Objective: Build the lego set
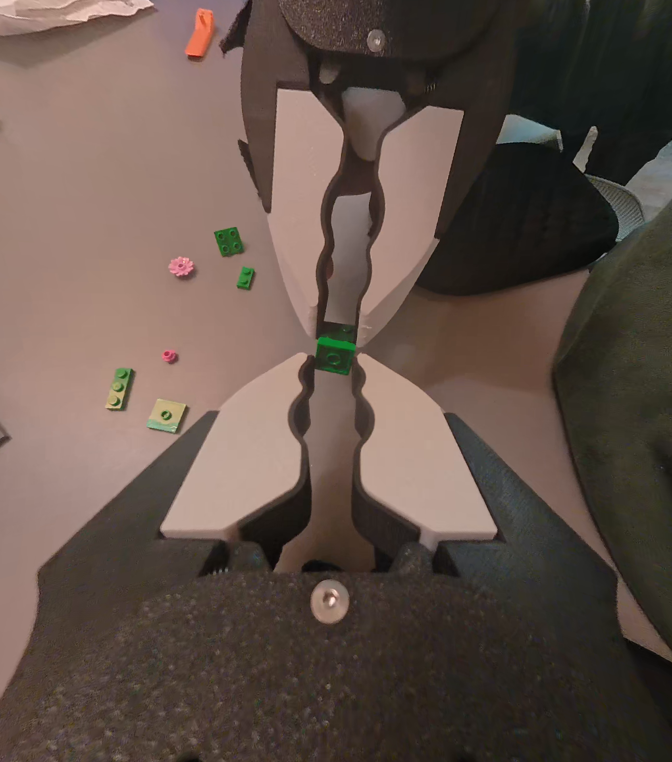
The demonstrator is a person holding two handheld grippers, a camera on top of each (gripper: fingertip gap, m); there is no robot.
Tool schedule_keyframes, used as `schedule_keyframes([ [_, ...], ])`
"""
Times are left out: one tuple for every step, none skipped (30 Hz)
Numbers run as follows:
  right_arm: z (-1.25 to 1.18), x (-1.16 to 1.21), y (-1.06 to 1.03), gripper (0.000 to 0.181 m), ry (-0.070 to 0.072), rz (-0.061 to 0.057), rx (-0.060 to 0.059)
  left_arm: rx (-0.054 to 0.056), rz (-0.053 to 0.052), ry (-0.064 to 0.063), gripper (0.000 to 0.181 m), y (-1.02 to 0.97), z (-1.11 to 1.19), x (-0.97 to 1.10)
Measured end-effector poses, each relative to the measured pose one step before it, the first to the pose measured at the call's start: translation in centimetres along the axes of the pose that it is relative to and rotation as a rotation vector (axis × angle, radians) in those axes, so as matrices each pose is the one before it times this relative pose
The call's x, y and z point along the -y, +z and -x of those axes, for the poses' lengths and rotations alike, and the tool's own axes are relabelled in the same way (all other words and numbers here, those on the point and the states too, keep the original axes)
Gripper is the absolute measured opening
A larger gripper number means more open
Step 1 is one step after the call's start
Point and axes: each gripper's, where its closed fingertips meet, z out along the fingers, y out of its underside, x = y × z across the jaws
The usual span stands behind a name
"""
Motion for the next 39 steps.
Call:
schedule_keyframes([
  [0.044, -0.016, -0.033, 0.016, 0.0085, -0.0088, 0.0064, -0.0033, -0.0006, -0.0016, 0.017, 0.016, -0.037, 0.017],
  [0.016, -0.008, -0.029, 0.016, 0.0093, -0.0104, 0.0061, -0.0019, -0.0005, -0.0003, 0.017, 0.041, -0.024, 0.007],
  [0.032, -0.02, -0.017, 0.016, 0.0101, -0.0104, 0.0072, -0.0007, 0.0011, 0.0009, 0.017, 0.041, -0.011, -0.019],
  [0.043, -0.02, -0.028, 0.016, 0.0108, -0.0091, 0.0077, -0.002, 0.0019, -0.0002, 0.016, 0.051, -0.027, -0.03],
  [0.002, -0.008, -0.034, 0.016, 0.0075, -0.0084, 0.0031, 0.0006, 0.002, 0.0013, 0.016, 0.058, -0.015, -0.042],
  [-0.006, -0.029, -0.027, 0.016, 0.0038, -0.0054, 0.001, 0.0035, 0.0017, 0.0022, 0.016, 0.047, 0.032, -0.034],
  [0.021, -0.02, -0.018, 0.016, 0.0017, -0.0046, 0.0012, -0.0015, -0.0015, 0.0005, 0.016, 0.017, -0.028, 0.022],
  [-0.001, 0.021, -0.003, 0.016, -0.0007, -0.0058, -0.0016, -0.0012, -0.0025, -0.0015, 0.016, 0.008, -0.005, 0.041],
  [-0.008, 0.019, -0.013, 0.016, -0.0009, -0.0045, -0.0012, -0.0014, -0.0005, -0.001, 0.016, -0.013, 0.007, 0.012],
  [-0.009, 0.006, -0.005, 0.016, 0.0001, -0.003, -0.0001, -0.0027, -0.0013, -0.0022, 0.016, 0.002, 0.003, 0.018],
  [-0.027, 0.007, -0.002, 0.016, 0.0, -0.0025, -0.0006, -0.0012, -0.0011, -0.0014, 0.016, 0.004, 0.019, 0.005],
  [0.002, 0.012, 0.0, 0.016, -0.0006, -0.0013, 0.0012, -0.0011, -0.0009, 0.0004, 0.016, 0.014, -0.002, 0.006],
  [0.021, 0.055, -0.01, 0.016, -0.0009, -0.0034, 0.0017, -0.0013, 0.0004, 0.0011, 0.016, 0.004, -0.021, -0.002],
  [0.025, 0.071, -0.012, 0.016, -0.001, -0.0025, 0.0012, 0.0012, 0.0015, 0.0025, 0.016, 0.021, -0.015, -0.016],
  [0.002, 0.034, -0.004, 0.016, -0.0025, -0.0005, -0.0002, 0.0021, 0.0002, 0.0038, 0.016, 0.026, -0.013, -0.004],
  [-0.003, 0.033, -0.003, 0.016, -0.0034, -0.0004, -0.0009, 0.0013, 0.0, 0.0032, 0.017, 0.008, -0.014, 0.0],
  [0.025, 0.051, 0.012, 0.016, -0.0023, -0.0028, 0.0007, -0.0001, -0.0009, 0.0009, 0.017, -0.009, -0.003, 0.013],
  [0.049, 0.113, -0.01, 0.016, -0.0015, -0.0066, 0.0023, -0.0013, -0.0014, -0.0002, 0.017, 0.002, -0.016, 0.013],
  [0.034, 0.092, -0.017, 0.016, -0.0016, -0.0045, 0.0012, -0.0014, 0.0012, 0.0009, 0.017, 0.003, -0.024, -0.021],
  [-0.001, -0.002, -0.004, 0.016, -0.0036, 0.0021, -0.0019, 0.0012, -0.0004, 0.0019, 0.017, 0.014, -0.005, 0.009],
  [-0.006, 0.015, -0.002, 0.016, -0.005, 0.0014, -0.0032, 0.0016, -0.0004, 0.002, 0.017, 0.0, 0.002, 0.012],
  [0.009, 0.023, -0.007, 0.016, -0.0025, 0.0004, -0.0012, -0.0003, -0.0003, 0.0014, 0.017, 0.0, -0.004, 0.001],
  [0.025, 0.02, -0.007, 0.016, -0.0003, -0.0004, 0.0004, -0.0022, -0.0006, -0.0008, 0.017, -0.007, -0.023, 0.013],
  [0.019, -0.001, -0.024, 0.016, 0.0008, -0.0007, 0.0007, -0.0018, -0.0013, -0.0007, 0.016, -0.012, -0.023, 0.016],
  [0.024, 0.006, -0.022, 0.016, 0.0007, 0.0003, 0.0012, 0.0007, -0.0008, 0.003, 0.016, -0.001, -0.021, 0.013],
  [0.032, -0.013, -0.025, 0.016, 0.0006, 0.0006, 0.0011, 0.0034, -0.0001, 0.0086, 0.016, 0.011, -0.015, 0.021],
  [0.036, 0.002, -0.024, 0.016, 0.0018, 0.0006, 0.0015, 0.0057, -0.0012, 0.0154, 0.016, 0.0, -0.027, 0.042],
  [0.029, 0.033, -0.058, 0.016, 0.0022, -0.0019, 0.0009, 0.0071, -0.0023, 0.0157, 0.016, -0.017, -0.025, 0.067],
  [0.001, 0.09, -0.09, 0.016, 0.0027, -0.0071, 0.0, 0.0075, -0.0059, 0.0121, 0.016, -0.037, 0.007, 0.115],
  [0.011, 0.159, -0.137, 0.016, 0.0068, -0.0115, 0.0015, 0.0083, -0.0109, 0.0113, 0.016, -0.079, 0.026, 0.195],
  [0.04, 0.189, -0.176, 0.016, 0.0105, -0.0129, 0.005, 0.0075, -0.0145, 0.0105, 0.016, -0.111, 0.012, 0.257],
  [0.051, 0.219, -0.183, 0.016, 0.0109, -0.0135, 0.0052, 0.007, -0.0165, 0.0145, 0.016, -0.119, -0.012, 0.299],
  [0.048, 0.229, -0.193, 0.016, 0.0101, -0.0139, 0.0043, 0.0112, -0.0162, 0.0178, 0.016, -0.114, 0.024, 0.309],
  [0.093, 0.205, -0.186, 0.017, 0.0115, -0.0114, 0.0064, 0.0101, -0.0148, 0.019, 0.016, -0.101, -0.014, 0.301],
  [0.091, 0.191, -0.168, 0.017, 0.009, -0.0101, 0.0055, 0.0071, -0.0134, 0.0173, 0.016, -0.086, -0.048, 0.292],
  [0.068, 0.166, -0.138, 0.017, 0.0051, -0.009, 0.0016, 0.0075, -0.0113, 0.0134, 0.016, -0.07, -0.01, 0.226],
  [0.056, 0.139, -0.108, 0.017, 0.003, -0.0071, -0.0008, 0.0049, -0.0084, 0.007, 0.016, -0.049, -0.004, 0.158],
  [0.037, 0.139, -0.093, 0.017, 0.0022, -0.0049, -0.0025, 0.0043, -0.008, 0.0051, 0.016, -0.05, -0.003, 0.118],
  [0.007, 0.088, -0.065, 0.017, -0.0005, -0.0005, -0.0057, 0.0039, -0.0051, 0.0044, 0.016, -0.049, 0.013, 0.079],
])
